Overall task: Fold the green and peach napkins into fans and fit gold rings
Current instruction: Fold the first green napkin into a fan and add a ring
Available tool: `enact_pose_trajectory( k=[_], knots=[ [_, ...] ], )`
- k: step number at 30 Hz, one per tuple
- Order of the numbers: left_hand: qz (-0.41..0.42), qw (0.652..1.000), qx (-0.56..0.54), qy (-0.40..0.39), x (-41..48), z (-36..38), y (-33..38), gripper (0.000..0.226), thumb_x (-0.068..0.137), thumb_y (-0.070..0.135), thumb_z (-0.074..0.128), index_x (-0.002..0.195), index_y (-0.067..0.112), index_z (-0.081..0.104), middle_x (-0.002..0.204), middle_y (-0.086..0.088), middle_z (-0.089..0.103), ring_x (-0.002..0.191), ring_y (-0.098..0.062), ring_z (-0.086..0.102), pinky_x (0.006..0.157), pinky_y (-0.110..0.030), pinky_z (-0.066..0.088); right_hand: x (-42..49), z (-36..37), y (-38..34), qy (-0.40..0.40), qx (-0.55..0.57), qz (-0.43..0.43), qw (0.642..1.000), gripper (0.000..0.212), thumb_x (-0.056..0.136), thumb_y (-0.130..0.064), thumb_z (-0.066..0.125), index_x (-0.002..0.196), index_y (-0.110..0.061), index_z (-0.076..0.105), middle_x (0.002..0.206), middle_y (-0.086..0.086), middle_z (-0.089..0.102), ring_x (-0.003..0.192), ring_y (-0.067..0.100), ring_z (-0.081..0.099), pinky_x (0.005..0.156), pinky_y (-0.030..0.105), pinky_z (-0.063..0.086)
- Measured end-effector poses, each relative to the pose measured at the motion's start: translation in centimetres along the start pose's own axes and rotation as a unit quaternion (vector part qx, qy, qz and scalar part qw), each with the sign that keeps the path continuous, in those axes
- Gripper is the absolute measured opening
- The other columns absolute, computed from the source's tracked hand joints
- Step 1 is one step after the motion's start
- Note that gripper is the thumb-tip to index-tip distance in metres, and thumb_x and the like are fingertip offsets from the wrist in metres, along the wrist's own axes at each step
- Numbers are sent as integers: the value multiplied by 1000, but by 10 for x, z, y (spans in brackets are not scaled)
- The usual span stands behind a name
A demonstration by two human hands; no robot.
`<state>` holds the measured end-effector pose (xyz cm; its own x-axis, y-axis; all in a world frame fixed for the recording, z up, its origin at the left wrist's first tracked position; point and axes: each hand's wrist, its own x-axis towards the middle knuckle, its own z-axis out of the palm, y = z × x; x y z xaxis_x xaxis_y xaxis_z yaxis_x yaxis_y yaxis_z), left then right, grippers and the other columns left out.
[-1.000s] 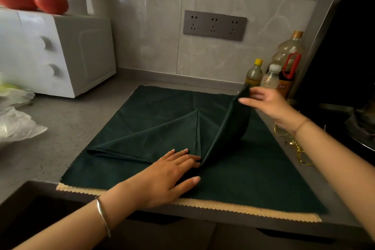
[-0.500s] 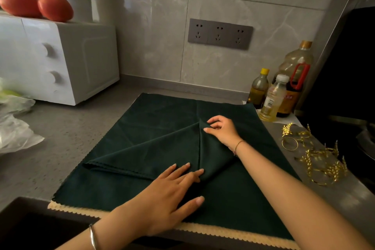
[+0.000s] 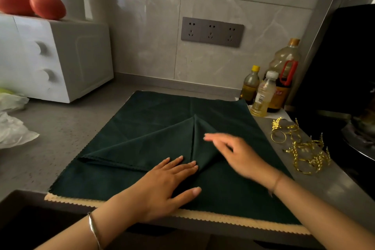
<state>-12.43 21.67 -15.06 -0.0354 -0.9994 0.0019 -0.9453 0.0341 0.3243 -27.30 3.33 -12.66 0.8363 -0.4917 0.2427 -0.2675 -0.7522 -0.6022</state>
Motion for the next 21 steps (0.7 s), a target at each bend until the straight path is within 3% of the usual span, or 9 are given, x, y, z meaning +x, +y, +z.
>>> enact_pose_trajectory(
  k=[3, 7, 13, 17, 21],
  knots=[
    [2, 1000, 9, 1, 1, 2, -2, 73, 85, 72, 12, 149, 39, 7, 154, 25, 4, 140, 7, -12, 115, -21, -9, -39, 10, -6, -140, -92, -21, 986, 43, 99, -42, 23, 142, -39, 28, 144, -36, 18, 132, -23, 7, 108, 5, 1],
    [4, 1000, 18, 3, -1, 4, -1, 74, 83, 72, 10, 149, 39, 2, 154, 25, -2, 140, 6, -16, 116, -21, -11, -53, 10, 3, -200, -141, -12, 970, 48, 100, -44, 17, 146, -41, 7, 150, -34, -1, 133, -20, -10, 112, 17, -11],
    [3, 1000, 25, 4, -3, 5, 1, 76, 83, 73, 11, 150, 37, 3, 154, 25, -2, 140, 5, -16, 115, -21, -11, -38, -7, 33, -155, -200, 57, 966, 48, 101, -41, 16, 148, -36, 7, 153, -26, 1, 137, -13, -8, 116, 22, -11],
    [-4, 1000, 24, 4, -3, 5, 2, 77, 83, 74, 10, 150, 37, 4, 155, 24, -1, 140, 5, -15, 115, -21, -12, -28, -15, 44, -112, -240, 102, 959, 49, 102, -39, 18, 150, -29, 13, 156, -17, 8, 142, -3, -3, 111, 19, -9],
    [-18, 1000, 7, -9, -3, 0, 6, 72, 86, 70, 13, 150, 38, 5, 154, 24, 3, 139, 8, -10, 117, -22, -8, -26, -10, 24, -66, -256, 68, 962, 48, 101, -40, 29, 147, -27, 25, 154, -14, 21, 141, -3, 6, 110, 16, -4]
  ],
)
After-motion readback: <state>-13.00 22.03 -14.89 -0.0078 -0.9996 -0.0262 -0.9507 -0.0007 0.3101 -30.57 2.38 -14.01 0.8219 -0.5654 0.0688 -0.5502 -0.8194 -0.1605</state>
